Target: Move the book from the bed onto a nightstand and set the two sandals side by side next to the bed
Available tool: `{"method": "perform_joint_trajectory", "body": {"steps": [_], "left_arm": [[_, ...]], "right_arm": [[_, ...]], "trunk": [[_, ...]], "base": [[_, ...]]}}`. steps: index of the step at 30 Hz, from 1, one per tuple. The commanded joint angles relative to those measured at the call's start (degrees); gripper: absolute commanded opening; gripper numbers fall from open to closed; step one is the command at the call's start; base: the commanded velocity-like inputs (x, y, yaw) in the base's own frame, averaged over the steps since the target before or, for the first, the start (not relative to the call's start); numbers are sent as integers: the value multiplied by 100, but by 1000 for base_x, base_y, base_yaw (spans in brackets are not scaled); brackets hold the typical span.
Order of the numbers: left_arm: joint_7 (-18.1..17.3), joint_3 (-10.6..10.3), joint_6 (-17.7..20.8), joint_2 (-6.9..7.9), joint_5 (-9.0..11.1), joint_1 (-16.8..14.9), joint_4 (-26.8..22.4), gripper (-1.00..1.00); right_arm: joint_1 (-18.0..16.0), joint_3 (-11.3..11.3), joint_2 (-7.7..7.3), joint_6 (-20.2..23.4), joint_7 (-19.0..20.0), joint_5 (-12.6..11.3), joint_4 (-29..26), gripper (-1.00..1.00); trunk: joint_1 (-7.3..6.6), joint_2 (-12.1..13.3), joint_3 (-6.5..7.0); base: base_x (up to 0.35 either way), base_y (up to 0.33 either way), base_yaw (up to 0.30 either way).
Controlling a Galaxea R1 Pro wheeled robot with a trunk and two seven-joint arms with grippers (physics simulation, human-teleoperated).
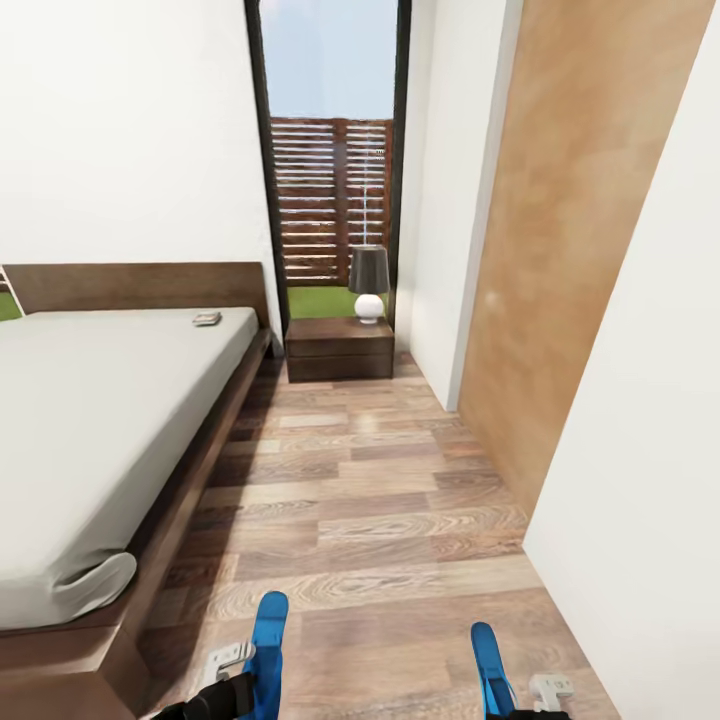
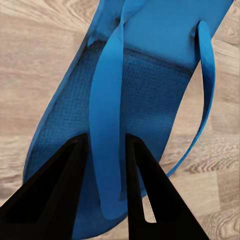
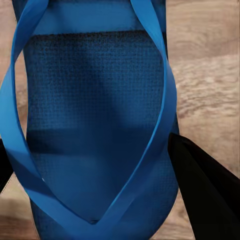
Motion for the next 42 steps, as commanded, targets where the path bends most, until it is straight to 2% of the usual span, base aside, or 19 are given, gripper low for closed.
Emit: {"method": "perform_joint_trajectory", "body": {"steps": [1, 42], "left_arm": [[-22, 51, -15, 0, -57, -3, -1, -100], [-28, 55, -15, -1, -57, -5, -1, -100]], "right_arm": [[-2, -49, 3, 61, 34, -18, -9, -100], [-3, -49, 3, 61, 43, -18, -9, -100]], "trunk": [[2, -2, -6], [2, -2, -6]], "base": [[327, 0, 0], [327, 0, 0]]}}
